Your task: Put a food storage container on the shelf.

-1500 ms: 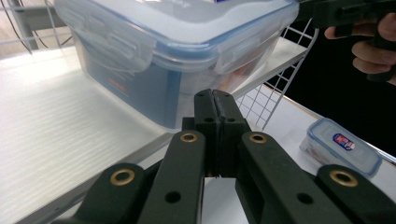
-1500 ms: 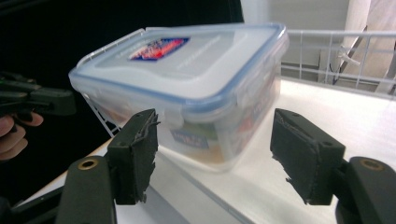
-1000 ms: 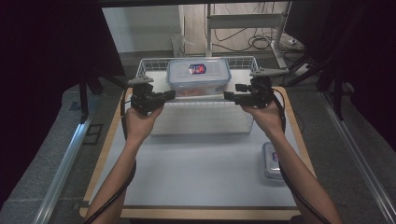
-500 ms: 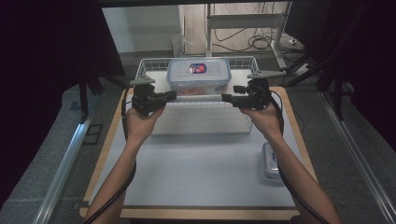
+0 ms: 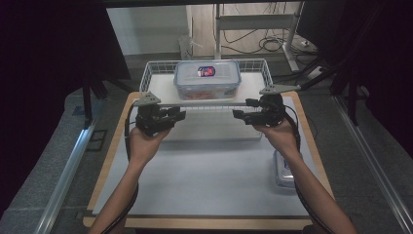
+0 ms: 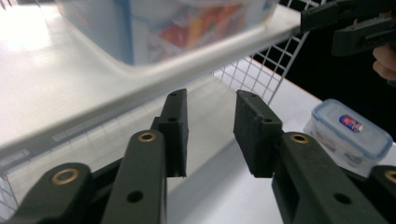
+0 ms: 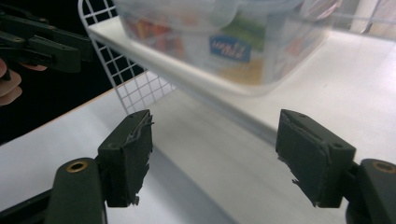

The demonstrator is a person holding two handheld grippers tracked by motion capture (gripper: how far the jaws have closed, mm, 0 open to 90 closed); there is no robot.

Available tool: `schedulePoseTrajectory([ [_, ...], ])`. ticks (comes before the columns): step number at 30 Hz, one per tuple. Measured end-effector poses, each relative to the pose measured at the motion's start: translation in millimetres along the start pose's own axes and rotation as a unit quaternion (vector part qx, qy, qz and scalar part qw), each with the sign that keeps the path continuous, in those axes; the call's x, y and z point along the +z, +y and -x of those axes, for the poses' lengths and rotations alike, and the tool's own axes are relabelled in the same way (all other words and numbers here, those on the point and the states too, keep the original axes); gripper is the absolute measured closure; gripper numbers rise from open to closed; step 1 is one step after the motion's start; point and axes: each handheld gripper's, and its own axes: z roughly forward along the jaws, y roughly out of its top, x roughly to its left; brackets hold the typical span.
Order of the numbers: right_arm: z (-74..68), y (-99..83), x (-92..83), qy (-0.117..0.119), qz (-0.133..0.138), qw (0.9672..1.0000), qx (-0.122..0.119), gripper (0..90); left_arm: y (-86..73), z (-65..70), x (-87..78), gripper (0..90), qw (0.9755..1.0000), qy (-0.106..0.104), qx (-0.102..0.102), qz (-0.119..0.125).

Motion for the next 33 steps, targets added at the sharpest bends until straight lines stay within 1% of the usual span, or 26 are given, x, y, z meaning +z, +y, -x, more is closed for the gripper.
schedulePoseTrajectory([
  [4, -3.9, -6.7, -1.4, 0.004, -0.005, 1.0000, -0.006, 25.7, -12.7, 8.1, 1.6, 61.1, 0.9999, -0.003, 0.004, -0.010],
  [6, -8.0, -14.3, -2.3, 0.006, -0.007, 0.9999, -0.014, 25.0, -20.9, 11.8, 2.4, 58.8, 0.9999, -0.004, 0.006, -0.012],
  [7, -8.0, -14.3, -2.3, 0.006, -0.007, 0.9999, -0.014, 25.0, -25.1, 13.4, 2.7, 58.8, 0.9999, -0.005, 0.006, -0.013],
  [8, -9.8, -19.6, -3.0, 0.008, -0.008, 0.9998, -0.015, 24.6, -33.2, 16.4, 3.2, 56.6, 0.9999, -0.004, 0.006, -0.014],
  [9, -9.8, -19.6, -3.0, 0.008, -0.008, 0.9998, -0.015, 24.6, -33.2, 16.4, 3.2, 55.4, 0.9999, -0.004, 0.006, -0.014],
  [12, -11.5, -28.0, -3.5, 0.013, -0.008, 0.9998, -0.011, 24.0, -44.3, 19.8, 2.7, 53.3, 0.9998, -0.003, 0.008, -0.019],
  [13, -12.6, -34.2, -3.6, 0.013, -0.009, 0.9998, -0.009, 23.7, -51.3, 21.8, 1.4, 51.5, 0.9997, -0.001, 0.011, -0.023],
  [14, -12.6, -34.2, -3.6, 0.013, -0.009, 0.9998, -0.009, 23.7, -51.3, 21.8, 1.4, 50.8, 0.9997, -0.001, 0.011, -0.023],
  [16, -13.3, -40.7, -3.3, 0.013, -0.011, 0.9998, -0.009, 23.4, -58.5, 23.2, -0.6, 50.2, 0.9996, 0.003, 0.014, -0.026],
  [18, -13.6, -47.5, -3.2, 0.014, -0.014, 0.9998, -0.009, 22.8, -66.6, 23.2, -3.2, 49.4, 0.9996, 0.004, 0.012, -0.024],
  [19, -13.4, -55.0, -3.1, 0.013, -0.014, 0.9998, -0.007, 22.5, -70.6, 22.6, -3.9, 49.0, 0.9996, 0.002, 0.008, -0.026],
  [20, -13.4, -55.0, -3.1, 0.013, -0.014, 0.9998, -0.007, 22.5, -73.9, 21.9, -4.0, 49.0, 0.9995, 0.003, 0.007, -0.032],
  [21, -12.9, -58.9, -2.7, 0.013, -0.013, 0.9998, -0.005, 22.5, -77.3, 21.6, -4.8, 48.6, 0.9993, 0.007, 0.008, -0.035],
  [22, -12.1, -64.6, -1.6, 0.013, -0.025, 0.9996, -0.006, 21.5, -80.9, 21.0, -5.8, 47.9, 0.9993, 0.010, 0.006, -0.035],
  [23, -12.2, -67.8, -1.9, 0.009, -0.026, 0.9996, -0.008, 21.5, -88.2, 19.9, -6.8, 47.2, 0.9993, 0.007, -0.002, -0.037],
  [24, -12.4, -71.2, -2.3, 0.007, -0.028, 0.9996, -0.007, 21.2, -91.7, 20.0, -7.2, 46.0, 0.9992, 0.009, -0.001, -0.039],
  [25, -12.5, -74.5, -2.5, 0.007, -0.031, 0.9995, -0.006, 20.0, -95.2, 20.6, -7.3, 44.5, 0.9991, 0.012, 0.002, -0.042],
  [26, -12.5, -74.5, -2.5, 0.007, -0.031, 0.9995, -0.006, 20.0, -95.2, 20.6, -7.3, 42.8, 0.9991, 0.012, 0.002, -0.042],
  [27, -12.7, -77.9, -3.1, 0.003, -0.034, 0.9994, -0.005, 19.1, -98.3, 21.4, -7.4, 42.8, 0.9988, 0.016, 0.008, -0.045],
  [29, -13.7, -84.9, -5.0, -0.003, -0.036, 0.9994, -0.003, 17.9, -103.8, 23.8, -7.6, 40.0, 0.9983, 0.026, 0.016, -0.050],
  [31, -15.4, -91.2, -7.2, -0.005, -0.038, 0.9993, 0.002, 16.4, -108.7, 27.2, -7.8, 37.4, 0.9980, 0.030, 0.021, -0.052],
  [32, -17.9, -96.2, -9.3, -0.006, -0.037, 0.9993, 0.007, 15.0, -113.0, 31.0, -8.1, 33.6, 0.9974, 0.035, 0.030, -0.055],
  [33, -19.6, -98.1, -10.5, -0.007, -0.037, 0.9992, 0.009, 14.4, -115.5, 33.2, -8.4, 31.6, 0.9972, 0.038, 0.033, -0.056],
])
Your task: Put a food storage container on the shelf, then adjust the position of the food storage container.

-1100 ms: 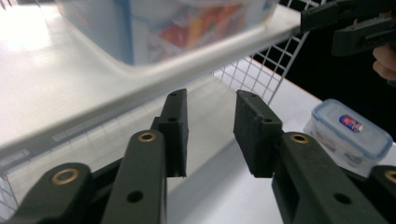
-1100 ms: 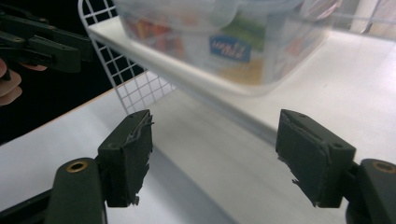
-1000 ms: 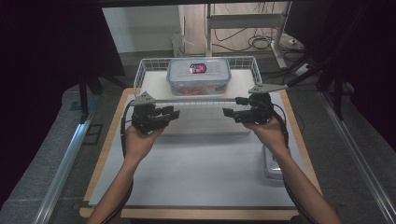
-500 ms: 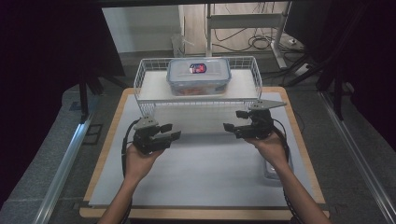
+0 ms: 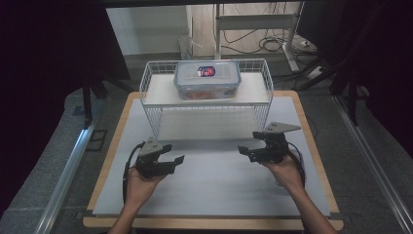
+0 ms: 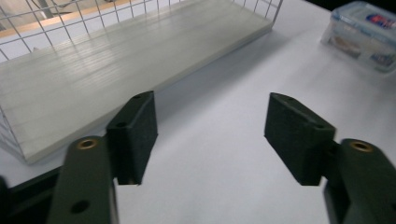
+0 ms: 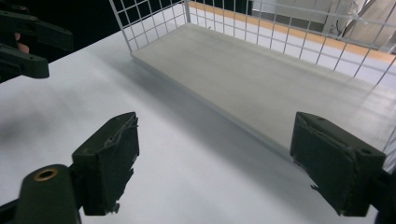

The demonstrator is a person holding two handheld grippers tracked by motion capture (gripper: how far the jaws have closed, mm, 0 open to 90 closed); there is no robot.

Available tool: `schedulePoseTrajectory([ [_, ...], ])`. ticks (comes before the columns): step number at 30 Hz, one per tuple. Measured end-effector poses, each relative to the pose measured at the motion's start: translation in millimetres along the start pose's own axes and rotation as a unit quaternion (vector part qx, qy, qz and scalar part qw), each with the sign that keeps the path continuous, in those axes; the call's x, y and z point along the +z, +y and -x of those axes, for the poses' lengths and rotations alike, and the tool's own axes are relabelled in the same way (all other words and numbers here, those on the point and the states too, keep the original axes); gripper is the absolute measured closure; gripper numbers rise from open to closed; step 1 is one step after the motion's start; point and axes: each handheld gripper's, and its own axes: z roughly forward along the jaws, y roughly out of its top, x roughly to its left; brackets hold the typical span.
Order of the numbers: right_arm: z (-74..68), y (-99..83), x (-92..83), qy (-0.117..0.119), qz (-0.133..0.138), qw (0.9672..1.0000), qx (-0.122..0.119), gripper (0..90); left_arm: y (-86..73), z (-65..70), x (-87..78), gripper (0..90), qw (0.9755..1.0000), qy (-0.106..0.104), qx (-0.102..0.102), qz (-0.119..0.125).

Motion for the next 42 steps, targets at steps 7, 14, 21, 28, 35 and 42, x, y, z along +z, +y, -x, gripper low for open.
schedulePoseTrajectory([
  [7, -14.1, -20.7, -6.8, -0.005, -0.008, 0.9999, -0.011, 11.6, -21.4, 12.7, -2.1, 18.1, 0.9994, 0.006, -0.010, -0.033],
  [14, -28.5, -38.9, -10.9, -0.014, -0.030, 0.9990, -0.031, 11.5, -35.5, 17.4, -12.7, 11.3, 0.9984, -0.007, -0.031, -0.047],
  [21, -43.0, -54.8, -11.0, -0.014, -0.064, 0.9968, -0.045, 11.8, -48.6, 26.4, -16.6, 3.6, 0.9976, 0.012, -0.007, -0.068],
  [28, -43.1, -58.8, -8.4, -0.018, -0.078, 0.9961, -0.037, 11.8, -49.7, 28.4, -13.7, 3.6, 0.9975, 0.022, 0.008, -0.066],
  [35, -37.3, -59.3, -6.1, -0.035, -0.091, 0.9950, -0.021, 7.6, -51.0, 26.8, -12.9, 4.3, 0.9973, 0.024, 0.009, -0.068],
  [42, -32.2, -56.6, -12.7, -0.046, -0.123, 0.9913, -0.003, 21.7, -51.1, 26.6, -12.6, 4.4, 0.9974, 0.023, 0.008, -0.068],
])
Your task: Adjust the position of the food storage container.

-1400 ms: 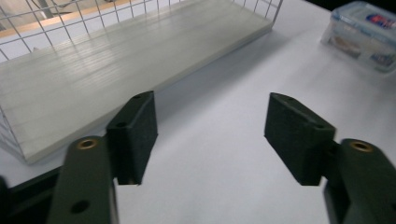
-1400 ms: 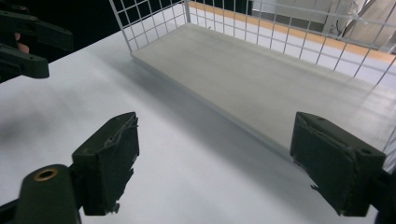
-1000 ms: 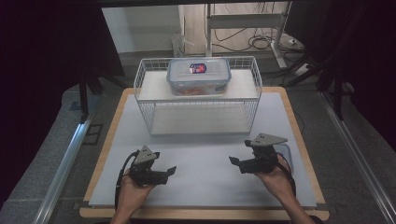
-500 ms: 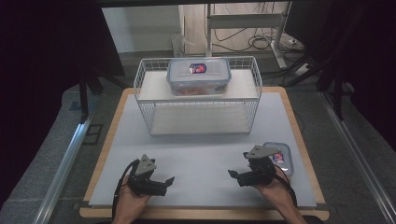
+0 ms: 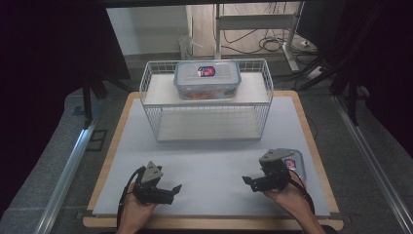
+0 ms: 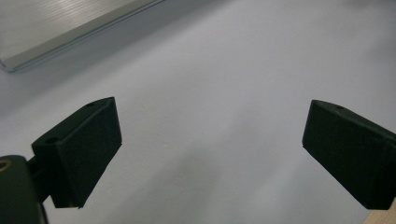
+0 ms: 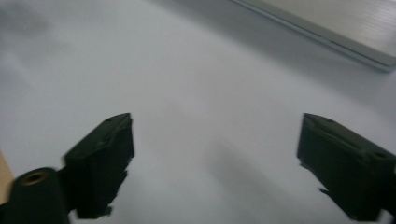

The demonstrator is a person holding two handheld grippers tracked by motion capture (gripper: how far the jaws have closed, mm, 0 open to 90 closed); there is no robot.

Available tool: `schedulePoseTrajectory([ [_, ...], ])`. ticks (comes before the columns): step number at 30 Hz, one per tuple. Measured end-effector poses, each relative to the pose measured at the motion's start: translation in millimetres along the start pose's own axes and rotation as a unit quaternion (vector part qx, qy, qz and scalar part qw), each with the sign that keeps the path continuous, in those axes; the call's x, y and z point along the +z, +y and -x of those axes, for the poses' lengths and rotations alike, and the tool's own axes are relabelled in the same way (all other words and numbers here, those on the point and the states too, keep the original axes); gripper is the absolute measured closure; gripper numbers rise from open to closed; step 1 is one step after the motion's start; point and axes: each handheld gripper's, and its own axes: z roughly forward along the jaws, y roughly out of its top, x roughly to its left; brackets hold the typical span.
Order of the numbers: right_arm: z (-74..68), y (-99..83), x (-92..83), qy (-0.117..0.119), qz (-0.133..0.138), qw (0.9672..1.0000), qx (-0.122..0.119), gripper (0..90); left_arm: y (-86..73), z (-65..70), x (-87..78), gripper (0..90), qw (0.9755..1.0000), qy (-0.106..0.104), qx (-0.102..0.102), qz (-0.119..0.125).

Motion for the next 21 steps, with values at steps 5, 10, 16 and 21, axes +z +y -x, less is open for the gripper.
schedulePoseTrajectory([
  [5, 15.4, -1.1, -17.1, -0.020, 0.016, 0.9996, -0.014, 61.7, -0.5, -1.5, -0.2, 4.5, 1.0000, -0.004, -0.005, 0.003],
  [10, 35.0, -6.5, -32.5, -0.024, 0.036, 0.9991, 0.004, 83.3, -0.9, -1.7, 0.4, 4.6, 1.0000, -0.004, -0.006, 0.002],
  [16, 49.8, -12.6, -41.0, -0.040, 0.036, 0.9981, 0.030, 87.7, -0.9, -1.5, 0.3, 4.8, 1.0000, -0.004, -0.005, 0.002],
  [21, 66.1, -21.8, -54.7, -0.086, 0.044, 0.9934, 0.063, 89.2, -1.7, -3.3, 1.1, 5.0, 0.9999, -0.008, -0.010, 0.002],
])
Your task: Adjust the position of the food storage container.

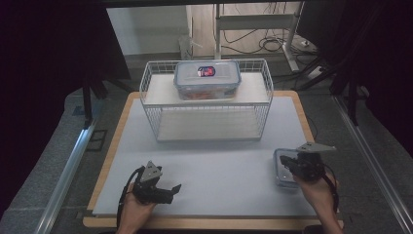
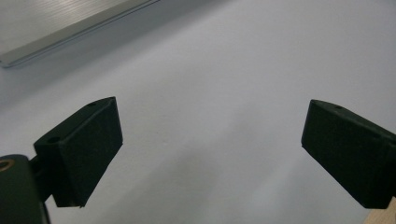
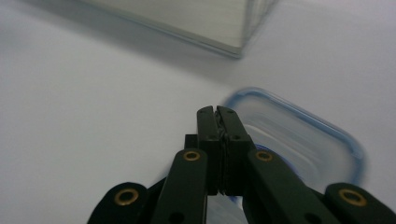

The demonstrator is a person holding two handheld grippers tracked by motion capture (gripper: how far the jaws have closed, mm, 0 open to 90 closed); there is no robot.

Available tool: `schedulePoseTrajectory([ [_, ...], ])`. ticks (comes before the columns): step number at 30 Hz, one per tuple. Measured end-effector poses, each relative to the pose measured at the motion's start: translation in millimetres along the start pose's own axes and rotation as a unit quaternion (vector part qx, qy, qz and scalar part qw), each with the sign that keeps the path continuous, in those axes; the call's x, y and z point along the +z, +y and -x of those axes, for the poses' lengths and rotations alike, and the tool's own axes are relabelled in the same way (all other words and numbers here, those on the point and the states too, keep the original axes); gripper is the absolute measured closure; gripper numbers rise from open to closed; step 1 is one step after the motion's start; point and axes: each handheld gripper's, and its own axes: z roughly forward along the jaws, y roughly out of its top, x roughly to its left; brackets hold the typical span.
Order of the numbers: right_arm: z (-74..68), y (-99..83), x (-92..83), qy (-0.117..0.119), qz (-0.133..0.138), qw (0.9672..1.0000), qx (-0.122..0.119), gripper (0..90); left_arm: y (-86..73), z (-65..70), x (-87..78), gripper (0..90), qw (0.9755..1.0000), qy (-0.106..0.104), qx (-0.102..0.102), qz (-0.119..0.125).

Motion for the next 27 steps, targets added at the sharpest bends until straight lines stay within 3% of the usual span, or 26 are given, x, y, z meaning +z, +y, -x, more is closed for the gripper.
schedulePoseTrajectory([
  [7, 26.4, -14.2, -17.1, -0.039, 0.007, 0.9984, 0.039, 89.6, 0.0, 0.5, 0.0, 5.0, 1.0000, 0.001, 0.002, 0.003],
  [11, 38.5, -25.8, -24.7, -0.063, -0.007, 0.9961, 0.063, 89.5, -0.2, 0.9, 1.3, 5.0, 1.0000, 0.001, 0.004, 0.002],
  [20, 41.8, -35.8, -17.3, -0.080, -0.051, 0.9934, 0.064, 89.7, 0.1, 2.0, 1.9, 5.0, 1.0000, 0.000, 0.007, 0.002],
  [27, 35.9, -33.3, -15.7, -0.074, -0.052, 0.9942, 0.059, 89.8, 0.0, 1.6, 2.0, 5.1, 1.0000, 0.000, 0.006, 0.003],
])
